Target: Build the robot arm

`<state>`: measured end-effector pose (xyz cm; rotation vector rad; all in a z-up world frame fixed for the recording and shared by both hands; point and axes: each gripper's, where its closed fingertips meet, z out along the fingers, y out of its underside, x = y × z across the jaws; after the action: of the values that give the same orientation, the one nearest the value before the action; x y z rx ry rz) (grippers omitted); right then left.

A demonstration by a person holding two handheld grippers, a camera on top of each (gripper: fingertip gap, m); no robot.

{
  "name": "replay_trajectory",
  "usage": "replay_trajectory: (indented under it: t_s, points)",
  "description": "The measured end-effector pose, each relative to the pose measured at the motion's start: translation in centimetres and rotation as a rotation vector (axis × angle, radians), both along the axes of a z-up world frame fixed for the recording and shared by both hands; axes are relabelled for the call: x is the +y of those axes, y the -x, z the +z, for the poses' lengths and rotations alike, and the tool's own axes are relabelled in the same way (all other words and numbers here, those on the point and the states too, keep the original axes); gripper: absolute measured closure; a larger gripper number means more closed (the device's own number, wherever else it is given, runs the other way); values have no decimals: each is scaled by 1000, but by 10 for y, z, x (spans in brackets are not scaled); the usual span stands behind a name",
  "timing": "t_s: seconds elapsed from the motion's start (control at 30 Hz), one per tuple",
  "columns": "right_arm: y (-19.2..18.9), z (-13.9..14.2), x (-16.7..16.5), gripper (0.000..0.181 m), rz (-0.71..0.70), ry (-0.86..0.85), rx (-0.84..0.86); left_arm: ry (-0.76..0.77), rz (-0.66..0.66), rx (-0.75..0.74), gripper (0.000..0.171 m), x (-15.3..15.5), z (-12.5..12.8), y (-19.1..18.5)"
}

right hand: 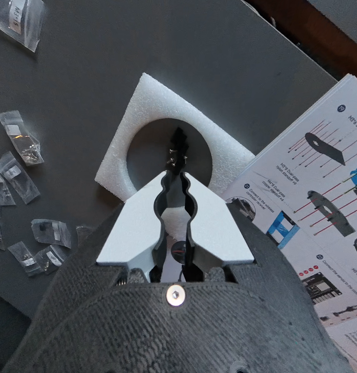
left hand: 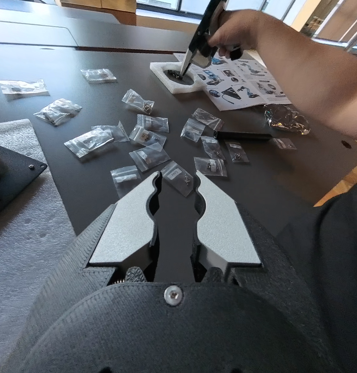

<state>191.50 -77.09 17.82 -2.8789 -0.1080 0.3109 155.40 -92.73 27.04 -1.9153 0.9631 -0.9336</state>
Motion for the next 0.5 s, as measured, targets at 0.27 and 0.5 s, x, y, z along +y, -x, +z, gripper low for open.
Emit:
replay_trajectory:
  t_s: [0.27, 0.5]
  points:
    - [-1, -7, 0, 171, -44, 69, -64, 3, -29, -16, 143, 22, 4, 34]
    - [-5, -5, -1, 176, -40, 56, -134, 16, -9, -48, 143, 34, 7, 57]
